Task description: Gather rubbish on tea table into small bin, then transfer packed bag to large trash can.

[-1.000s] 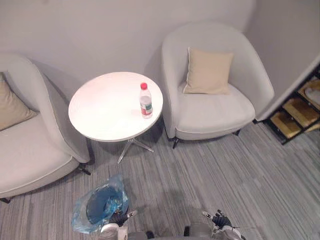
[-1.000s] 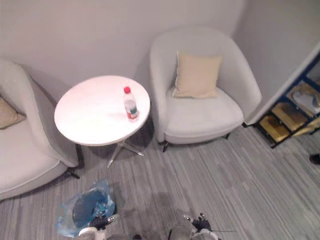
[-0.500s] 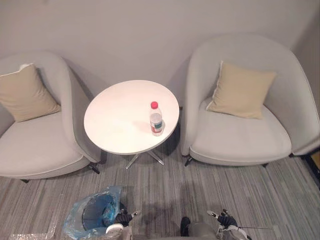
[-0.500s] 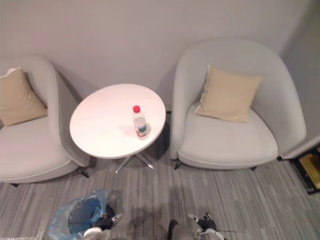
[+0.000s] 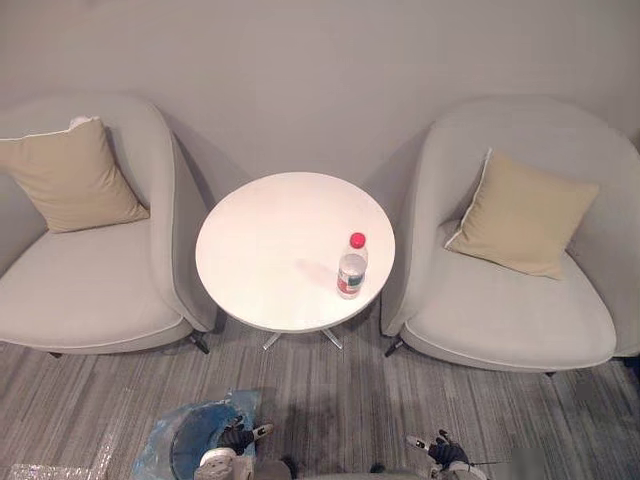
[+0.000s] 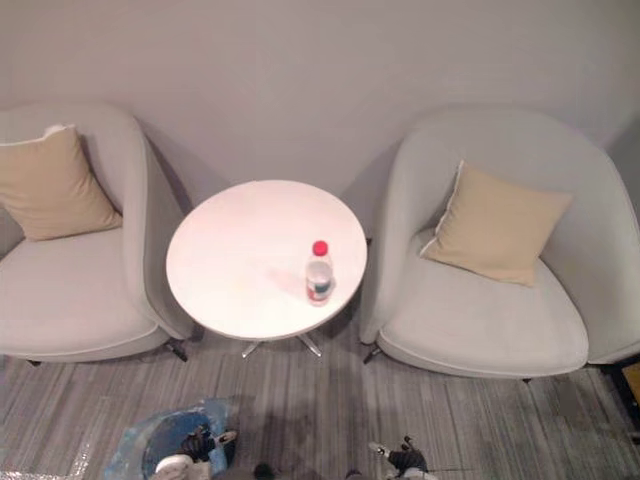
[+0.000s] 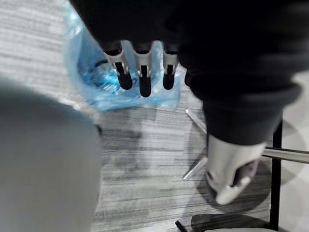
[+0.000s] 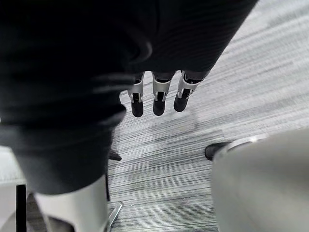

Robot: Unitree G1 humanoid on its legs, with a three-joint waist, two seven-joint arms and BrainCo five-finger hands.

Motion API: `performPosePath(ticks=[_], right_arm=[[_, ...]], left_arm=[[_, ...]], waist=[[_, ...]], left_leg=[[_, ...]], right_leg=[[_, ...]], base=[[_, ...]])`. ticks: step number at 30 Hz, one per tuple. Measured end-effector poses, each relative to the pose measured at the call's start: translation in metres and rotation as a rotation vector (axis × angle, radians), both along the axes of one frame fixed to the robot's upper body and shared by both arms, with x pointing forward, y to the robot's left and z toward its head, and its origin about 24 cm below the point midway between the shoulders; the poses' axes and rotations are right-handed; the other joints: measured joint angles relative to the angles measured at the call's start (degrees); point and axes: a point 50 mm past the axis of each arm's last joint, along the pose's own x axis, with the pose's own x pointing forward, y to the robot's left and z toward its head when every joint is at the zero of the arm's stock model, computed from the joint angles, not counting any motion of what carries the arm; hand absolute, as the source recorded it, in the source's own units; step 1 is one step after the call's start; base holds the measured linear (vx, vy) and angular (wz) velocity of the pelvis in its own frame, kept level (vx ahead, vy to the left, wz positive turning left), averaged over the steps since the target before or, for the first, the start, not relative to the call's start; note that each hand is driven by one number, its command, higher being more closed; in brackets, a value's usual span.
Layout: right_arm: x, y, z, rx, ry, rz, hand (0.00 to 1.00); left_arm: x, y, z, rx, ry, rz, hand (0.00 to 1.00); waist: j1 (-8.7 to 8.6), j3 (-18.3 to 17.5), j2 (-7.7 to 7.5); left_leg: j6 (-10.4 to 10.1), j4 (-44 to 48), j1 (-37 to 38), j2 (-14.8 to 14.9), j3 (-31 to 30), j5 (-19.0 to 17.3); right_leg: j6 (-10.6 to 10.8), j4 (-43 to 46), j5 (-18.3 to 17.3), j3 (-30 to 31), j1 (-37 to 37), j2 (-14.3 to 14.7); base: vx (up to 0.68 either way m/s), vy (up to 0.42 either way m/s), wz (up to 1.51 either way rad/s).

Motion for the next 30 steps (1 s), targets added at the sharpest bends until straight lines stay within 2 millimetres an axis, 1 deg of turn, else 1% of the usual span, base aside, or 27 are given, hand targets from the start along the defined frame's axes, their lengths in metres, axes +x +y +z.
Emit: performPosePath(ticks=[2,4,5,7,9,11,13,18,23,26,27,30], right_arm=[[0.015,0.000,0.007,-0.027,-0.055,0.050,0.00],[0.037,-0.010,0.022,-0.099,-0.151,0.131,0.00],[0.044,-0.014,0.028,-0.129,-0.182,0.153,0.00],[0.067,-0.027,0.050,-0.217,-0.292,0.213,0.00],[0.088,-0.034,0.071,-0.284,-0.388,0.261,0.00],[0.103,-0.033,0.087,-0.322,-0.468,0.299,0.00],[0.117,-0.028,0.104,-0.351,-0.552,0.338,0.00],[0.142,-0.016,0.126,-0.387,-0.670,0.377,0.00],[0.157,-0.003,0.138,-0.395,-0.729,0.420,0.00],[0.164,0.003,0.144,-0.395,-0.753,0.440,0.00],[0.169,0.007,0.148,-0.397,-0.772,0.457,0.00],[0.178,0.014,0.156,-0.401,-0.805,0.475,0.00]], left_arm=[[0.000,-0.001,0.000,0.003,-0.001,-0.012,0.00],[0.001,-0.002,0.000,0.005,-0.002,-0.026,0.00],[0.001,-0.002,0.000,0.004,-0.002,-0.026,0.00],[-0.001,-0.003,0.000,0.004,0.001,-0.029,0.00],[-0.001,-0.003,0.000,0.004,0.000,-0.036,0.00],[-0.001,-0.003,0.000,0.004,0.000,-0.037,0.00],[-0.001,-0.004,0.000,0.008,-0.001,-0.048,0.00],[0.001,-0.004,0.000,0.011,-0.009,-0.055,0.00],[0.003,-0.005,0.001,0.010,-0.019,-0.056,0.00],[0.004,-0.005,0.002,0.010,-0.028,-0.057,0.00],[0.005,-0.005,0.002,0.010,-0.037,-0.057,0.00],[0.008,-0.005,0.004,0.010,-0.056,-0.059,0.00]], waist=[[0.10,-0.13,0.23],[0.12,-0.31,0.58],[0.15,-0.37,0.67],[0.23,-0.69,1.07],[0.27,-0.72,1.13],[0.28,-0.73,1.11],[0.40,-0.73,1.11],[0.63,-0.72,1.10],[1.16,-0.70,1.10],[1.43,-0.59,1.05],[1.56,-0.53,1.01],[1.58,0.79,1.24]], left_leg=[[0.00,-0.67,-0.04,0.26,-0.03,0.01],[0.01,-1.45,0.09,0.63,-0.11,0.02],[0.15,-1.93,0.44,0.69,-0.12,0.11],[0.83,-3.71,0.99,0.72,-0.15,0.70],[0.87,-4.85,1.17,0.69,-0.14,1.12],[1.12,-5.67,1.26,0.67,-0.13,1.66],[1.17,-5.83,1.00,0.60,-0.34,1.88],[1.67,-5.83,-0.30,0.30,-1.74,2.53],[1.76,-5.95,-1.31,-0.19,-3.48,3.45],[1.64,-7.61,-1.90,-0.41,-4.54,5.08],[1.59,-8.65,-2.51,-0.46,-4.89,6.22],[1.40,-9.98,-2.45,-0.55,-5.84,7.62]], right_leg=[[-0.01,-0.32,0.01,0.09,-0.01,0.34],[-0.06,-0.47,0.03,0.11,-0.10,0.79],[-0.10,-0.48,0.06,0.17,-0.05,0.90],[-0.78,-1.00,0.61,0.56,-0.11,1.21],[-0.75,-1.91,1.21,0.90,-0.15,1.33],[-0.77,-2.59,2.02,1.35,-0.21,1.43],[-0.80,-3.40,2.79,1.43,-0.14,1.46],[-0.95,-4.71,4.21,1.21,-0.13,1.36],[-0.94,-4.96,4.25,0.14,-0.18,1.04],[-0.87,-4.95,4.30,-0.59,-1.00,0.95],[-0.76,-4.88,4.40,-1.05,-1.94,0.95],[-0.56,-4.71,4.53,-1.63,-2.14,0.96]], base=[[0.07,-0.038,0.00],[0.06,-0.054,-0.01],[0.03,-0.038,-0.01],[0.03,-0.018,-0.04],[0.02,0.005,-0.06],[0.01,0.007,-0.03],[0.00,0.016,0.02],[-0.02,0.023,0.13],[-0.05,0.000,0.18],[-0.08,-0.026,0.20],[-0.12,-0.037,0.14],[-0.12,-0.027,0.14]])
